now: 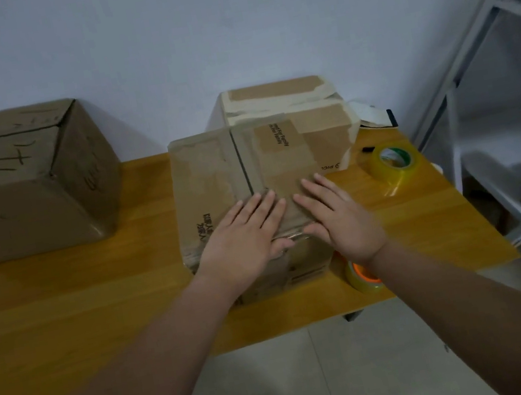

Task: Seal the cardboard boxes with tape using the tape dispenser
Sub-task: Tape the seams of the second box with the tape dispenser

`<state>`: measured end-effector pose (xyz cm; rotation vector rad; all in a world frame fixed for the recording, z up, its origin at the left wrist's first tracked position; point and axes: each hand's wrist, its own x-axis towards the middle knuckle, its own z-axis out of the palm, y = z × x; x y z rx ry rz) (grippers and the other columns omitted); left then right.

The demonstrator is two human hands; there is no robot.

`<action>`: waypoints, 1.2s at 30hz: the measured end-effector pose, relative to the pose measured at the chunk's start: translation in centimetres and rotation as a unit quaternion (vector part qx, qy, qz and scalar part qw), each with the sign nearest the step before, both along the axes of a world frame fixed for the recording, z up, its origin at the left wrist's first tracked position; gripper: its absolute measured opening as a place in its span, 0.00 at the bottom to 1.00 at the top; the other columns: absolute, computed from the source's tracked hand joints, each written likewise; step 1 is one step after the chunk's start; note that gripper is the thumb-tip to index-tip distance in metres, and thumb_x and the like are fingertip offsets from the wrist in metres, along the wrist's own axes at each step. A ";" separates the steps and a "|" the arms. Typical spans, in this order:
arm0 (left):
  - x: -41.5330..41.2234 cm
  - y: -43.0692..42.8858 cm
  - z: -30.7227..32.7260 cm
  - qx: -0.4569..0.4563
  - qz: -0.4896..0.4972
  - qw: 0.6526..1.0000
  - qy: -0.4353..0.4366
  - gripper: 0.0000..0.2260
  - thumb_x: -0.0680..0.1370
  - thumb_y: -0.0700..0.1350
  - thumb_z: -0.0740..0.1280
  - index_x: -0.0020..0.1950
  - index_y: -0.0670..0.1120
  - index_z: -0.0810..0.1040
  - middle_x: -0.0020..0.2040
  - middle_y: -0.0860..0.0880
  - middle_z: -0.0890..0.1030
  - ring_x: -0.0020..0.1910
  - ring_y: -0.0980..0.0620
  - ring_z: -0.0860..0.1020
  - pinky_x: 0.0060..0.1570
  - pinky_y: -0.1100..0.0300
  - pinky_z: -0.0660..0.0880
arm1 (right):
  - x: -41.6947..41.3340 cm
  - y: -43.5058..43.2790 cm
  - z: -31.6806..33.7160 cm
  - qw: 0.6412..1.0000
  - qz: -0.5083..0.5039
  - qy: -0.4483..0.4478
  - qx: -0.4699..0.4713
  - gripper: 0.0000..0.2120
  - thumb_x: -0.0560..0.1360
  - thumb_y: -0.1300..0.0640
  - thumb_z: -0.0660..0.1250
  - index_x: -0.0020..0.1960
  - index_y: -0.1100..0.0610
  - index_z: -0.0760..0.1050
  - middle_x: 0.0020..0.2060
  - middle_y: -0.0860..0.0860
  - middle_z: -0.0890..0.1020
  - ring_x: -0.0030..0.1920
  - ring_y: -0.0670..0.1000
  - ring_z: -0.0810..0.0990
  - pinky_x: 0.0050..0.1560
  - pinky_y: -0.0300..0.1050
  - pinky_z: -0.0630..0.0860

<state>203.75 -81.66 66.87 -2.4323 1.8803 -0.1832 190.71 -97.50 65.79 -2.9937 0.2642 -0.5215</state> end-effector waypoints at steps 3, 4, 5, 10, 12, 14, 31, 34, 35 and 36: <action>0.0 0.0 -0.2 0.006 0.005 1.000 0.006 0.32 0.71 0.64 0.27 0.71 0.49 0.31 0.72 0.50 0.35 0.75 0.51 0.41 0.71 0.55 0.37 | -0.6 -1.9 -0.5 0.995 0.079 -0.009 -0.052 0.24 0.75 0.50 0.63 0.63 0.66 0.74 0.63 0.70 0.72 0.64 0.70 0.71 0.60 0.65 0.69; 0.0 -0.1 -0.1 0.008 0.005 1.000 0.008 0.33 0.71 0.64 0.27 0.71 0.49 0.31 0.73 0.50 0.35 0.76 0.51 0.41 0.72 0.54 0.39 | -1.1 -2.8 -0.5 0.992 0.111 -0.007 -0.066 0.24 0.74 0.52 0.65 0.65 0.65 0.73 0.63 0.71 0.71 0.64 0.70 0.70 0.61 0.66 0.68; -0.1 -0.1 0.1 0.011 0.007 1.000 0.009 0.33 0.71 0.64 0.27 0.71 0.49 0.31 0.74 0.50 0.36 0.76 0.50 0.41 0.73 0.54 0.40 | -1.5 -3.7 -0.3 0.988 0.135 0.002 -0.080 0.26 0.73 0.52 0.65 0.68 0.62 0.70 0.65 0.70 0.69 0.65 0.70 0.69 0.63 0.65 0.66; -1.0 -0.3 2.2 0.030 0.031 0.999 0.007 0.37 0.72 0.67 0.29 0.77 0.51 0.46 0.77 0.46 0.55 0.75 0.46 0.55 0.72 0.51 0.52 | -2.7 -2.7 0.6 0.994 0.087 0.021 0.066 0.33 0.78 0.37 0.51 0.77 0.48 0.43 0.77 0.53 0.46 0.76 0.49 0.46 0.73 0.56 0.51; -1.6 -2.0 3.3 0.008 0.038 0.999 0.006 0.39 0.73 0.71 0.34 0.75 0.51 0.58 0.70 0.45 0.68 0.67 0.43 0.67 0.65 0.48 0.63 | -1.4 -0.8 0.9 0.966 -0.033 -0.069 0.249 0.29 0.79 0.37 0.46 0.77 0.45 0.46 0.77 0.46 0.48 0.75 0.43 0.45 0.73 0.49 0.49; -2.3 -4.0 3.3 0.007 0.029 0.999 -0.025 0.36 0.75 0.69 0.42 0.75 0.49 0.58 0.69 0.44 0.68 0.67 0.43 0.66 0.65 0.47 0.61 | 0.7 0.6 1.0 0.891 -0.167 -0.124 0.404 0.25 0.81 0.42 0.47 0.77 0.48 0.54 0.76 0.48 0.56 0.75 0.48 0.53 0.71 0.45 0.53; 2.7 7.0 1.1 0.029 0.088 0.994 -0.064 0.31 0.76 0.65 0.35 0.75 0.49 0.45 0.76 0.47 0.54 0.75 0.48 0.54 0.72 0.50 0.51 | 1.8 1.0 -0.1 0.837 -0.259 -0.141 0.461 0.20 0.82 0.47 0.51 0.74 0.45 0.61 0.69 0.46 0.71 0.61 0.46 0.72 0.51 0.36 0.68; 5.3 10.8 1.4 0.050 0.073 0.995 -0.051 0.31 0.75 0.65 0.33 0.75 0.54 0.40 0.77 0.48 0.49 0.75 0.48 0.49 0.72 0.52 0.45 | 1.8 0.8 0.3 0.832 -0.254 -0.136 0.475 0.21 0.82 0.49 0.51 0.74 0.47 0.61 0.71 0.48 0.67 0.69 0.49 0.66 0.60 0.38 0.63; 6.2 12.0 1.4 0.056 0.051 0.996 -0.047 0.30 0.75 0.65 0.35 0.75 0.55 0.38 0.77 0.48 0.47 0.76 0.47 0.48 0.72 0.52 0.43 | 1.7 0.9 0.4 0.831 -0.254 -0.138 0.475 0.21 0.82 0.50 0.52 0.74 0.48 0.61 0.71 0.49 0.67 0.70 0.49 0.65 0.62 0.39 0.62; 7.0 13.1 1.7 0.060 0.026 0.997 -0.049 0.29 0.77 0.65 0.41 0.75 0.56 0.39 0.76 0.48 0.47 0.75 0.46 0.48 0.72 0.51 0.43 | 1.7 1.2 0.4 0.832 -0.255 -0.141 0.471 0.20 0.82 0.50 0.52 0.74 0.49 0.61 0.71 0.49 0.67 0.70 0.48 0.64 0.62 0.38 0.61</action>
